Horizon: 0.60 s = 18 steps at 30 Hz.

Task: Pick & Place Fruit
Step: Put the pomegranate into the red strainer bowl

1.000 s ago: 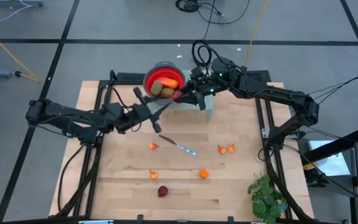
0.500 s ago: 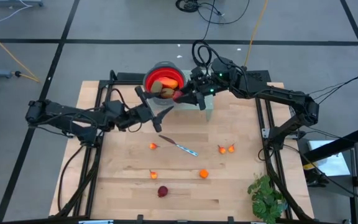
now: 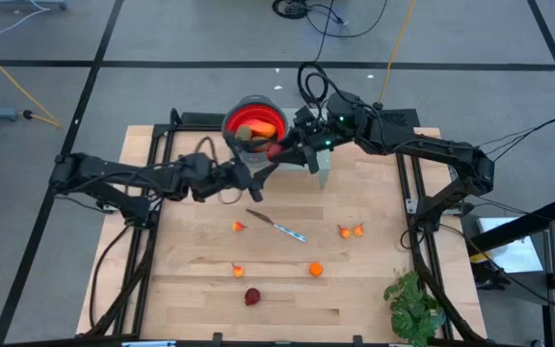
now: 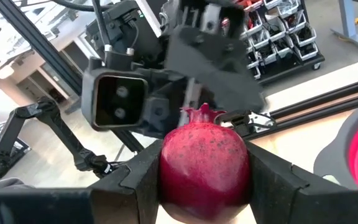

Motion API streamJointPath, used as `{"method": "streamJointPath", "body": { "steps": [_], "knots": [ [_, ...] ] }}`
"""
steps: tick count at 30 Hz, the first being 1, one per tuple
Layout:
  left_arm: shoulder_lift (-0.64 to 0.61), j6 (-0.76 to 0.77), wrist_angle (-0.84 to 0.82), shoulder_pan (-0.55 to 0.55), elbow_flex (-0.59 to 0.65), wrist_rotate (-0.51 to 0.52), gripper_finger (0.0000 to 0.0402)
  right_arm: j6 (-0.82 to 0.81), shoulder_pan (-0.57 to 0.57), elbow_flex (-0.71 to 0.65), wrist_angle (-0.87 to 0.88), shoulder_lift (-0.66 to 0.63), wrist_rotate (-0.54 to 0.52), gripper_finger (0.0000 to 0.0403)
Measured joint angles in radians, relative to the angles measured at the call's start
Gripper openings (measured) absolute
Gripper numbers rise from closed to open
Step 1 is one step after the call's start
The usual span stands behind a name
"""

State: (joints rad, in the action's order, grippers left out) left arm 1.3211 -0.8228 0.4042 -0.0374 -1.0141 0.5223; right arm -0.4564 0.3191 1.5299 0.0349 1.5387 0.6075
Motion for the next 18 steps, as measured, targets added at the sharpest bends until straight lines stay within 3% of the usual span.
{"method": "streamJointPath", "body": {
  "steps": [9, 18],
  "knots": [
    [0.030, -0.106, -0.038, -0.010, -0.065, -0.003, 0.0297, -0.002, 0.000, 0.000, 0.014, -0.001, 0.003, 0.0178],
    [0.030, -0.075, -0.044, -0.006, -0.074, -0.101, 0.0296, 0.000, 0.000, 0.000, 0.025, -0.001, 0.026, 0.0178]
  ]
}}
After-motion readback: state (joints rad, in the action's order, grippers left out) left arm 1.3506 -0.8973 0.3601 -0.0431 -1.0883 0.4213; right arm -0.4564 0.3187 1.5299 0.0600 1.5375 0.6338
